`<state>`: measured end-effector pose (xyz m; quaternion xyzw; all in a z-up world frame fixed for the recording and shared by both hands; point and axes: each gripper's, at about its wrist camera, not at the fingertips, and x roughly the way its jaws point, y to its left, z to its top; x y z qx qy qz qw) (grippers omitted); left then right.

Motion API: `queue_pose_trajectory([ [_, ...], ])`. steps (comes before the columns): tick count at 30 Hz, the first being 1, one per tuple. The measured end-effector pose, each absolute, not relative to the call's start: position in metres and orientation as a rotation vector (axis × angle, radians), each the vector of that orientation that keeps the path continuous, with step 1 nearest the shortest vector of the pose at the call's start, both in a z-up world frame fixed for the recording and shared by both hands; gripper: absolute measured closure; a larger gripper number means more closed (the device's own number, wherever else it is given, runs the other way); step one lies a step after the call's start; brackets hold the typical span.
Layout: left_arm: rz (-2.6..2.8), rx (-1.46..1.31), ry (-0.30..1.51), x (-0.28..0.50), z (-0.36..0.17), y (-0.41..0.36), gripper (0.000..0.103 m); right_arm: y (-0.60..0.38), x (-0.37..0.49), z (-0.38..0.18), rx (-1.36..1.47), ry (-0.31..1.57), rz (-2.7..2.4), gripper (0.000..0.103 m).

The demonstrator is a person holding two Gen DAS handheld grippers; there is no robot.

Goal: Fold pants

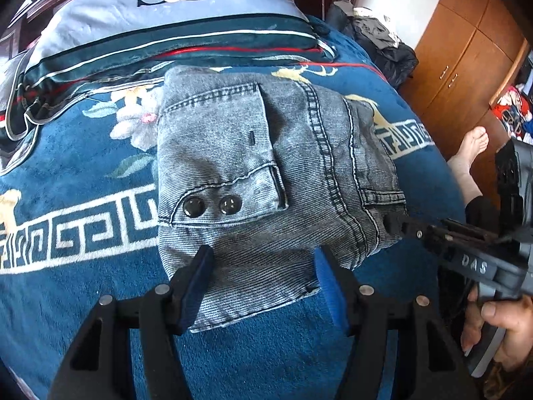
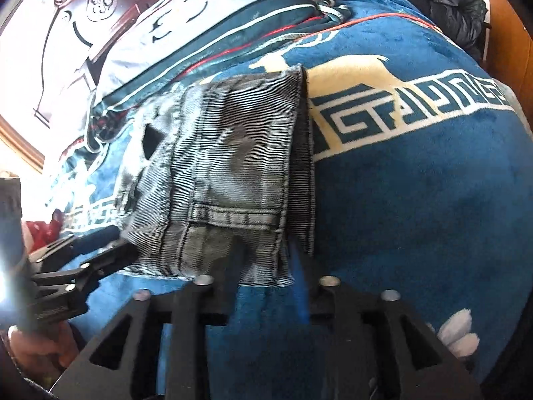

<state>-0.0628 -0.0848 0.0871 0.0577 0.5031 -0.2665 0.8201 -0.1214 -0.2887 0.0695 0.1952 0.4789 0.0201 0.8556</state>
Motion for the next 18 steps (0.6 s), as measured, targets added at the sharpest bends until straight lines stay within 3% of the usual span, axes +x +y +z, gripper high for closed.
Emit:
queue_pose_trajectory([
  [6,-0.574,0.112,1.061,-0.068,0.098,-0.083,0.031,-0.275,-0.129,0.086,0.348,0.984,0.05,0.047],
  [11,-0.582,0.089,1.007,-0.07,0.113,-0.075,0.005,-0.277,-0.129,0.104,0.344,0.935,0.031,0.031],
  [18,-0.527,-0.025,0.998,-0.049,0.121,-0.046,0.005,-0.292,-0.124,0.109,0.365,0.918,-0.009,0.026],
])
